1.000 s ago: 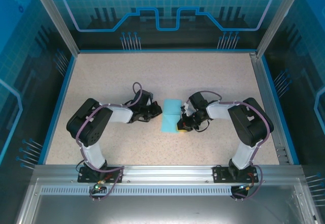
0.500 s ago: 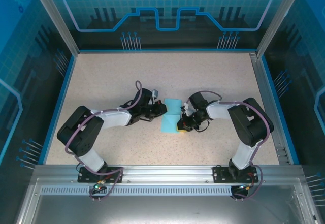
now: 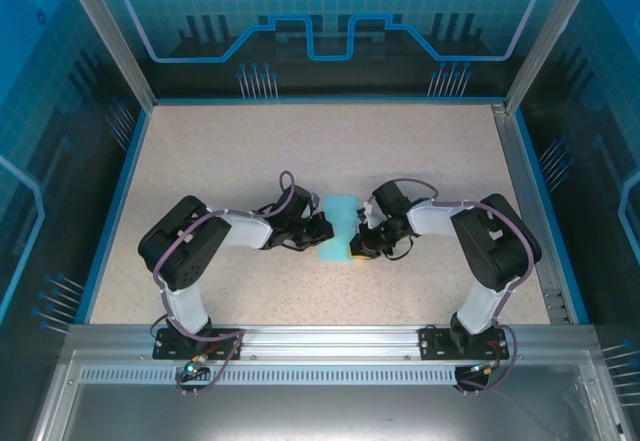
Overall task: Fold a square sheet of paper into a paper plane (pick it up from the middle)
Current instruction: Fold the triangle a second time at the center of the table.
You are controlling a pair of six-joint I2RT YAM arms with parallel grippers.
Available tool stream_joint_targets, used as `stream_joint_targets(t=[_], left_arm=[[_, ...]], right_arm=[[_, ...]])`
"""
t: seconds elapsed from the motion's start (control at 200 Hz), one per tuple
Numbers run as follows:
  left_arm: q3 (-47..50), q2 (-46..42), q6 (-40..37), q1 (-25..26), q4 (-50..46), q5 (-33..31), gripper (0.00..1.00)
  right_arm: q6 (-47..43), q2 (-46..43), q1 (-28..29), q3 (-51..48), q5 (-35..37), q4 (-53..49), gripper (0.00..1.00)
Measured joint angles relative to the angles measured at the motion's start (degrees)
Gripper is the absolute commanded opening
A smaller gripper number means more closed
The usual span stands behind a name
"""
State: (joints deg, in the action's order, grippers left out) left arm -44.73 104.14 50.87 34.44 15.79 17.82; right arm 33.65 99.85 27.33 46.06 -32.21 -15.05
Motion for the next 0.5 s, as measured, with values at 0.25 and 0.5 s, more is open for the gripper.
stream_joint_targets(t=[0.25, 0.5], left_arm=[[-0.11, 0.0, 0.0, 0.02, -0.33, -0.07, 0.01], [-0.22, 0.0, 0.0, 0.02, -0.5, -0.07, 0.01]], right_arm=[[0.94, -2.93, 0.11, 1.95, 0.92, -2.54, 0.06], [1.64, 0.94, 1.9, 8.74, 1.36, -2.82, 0.06]])
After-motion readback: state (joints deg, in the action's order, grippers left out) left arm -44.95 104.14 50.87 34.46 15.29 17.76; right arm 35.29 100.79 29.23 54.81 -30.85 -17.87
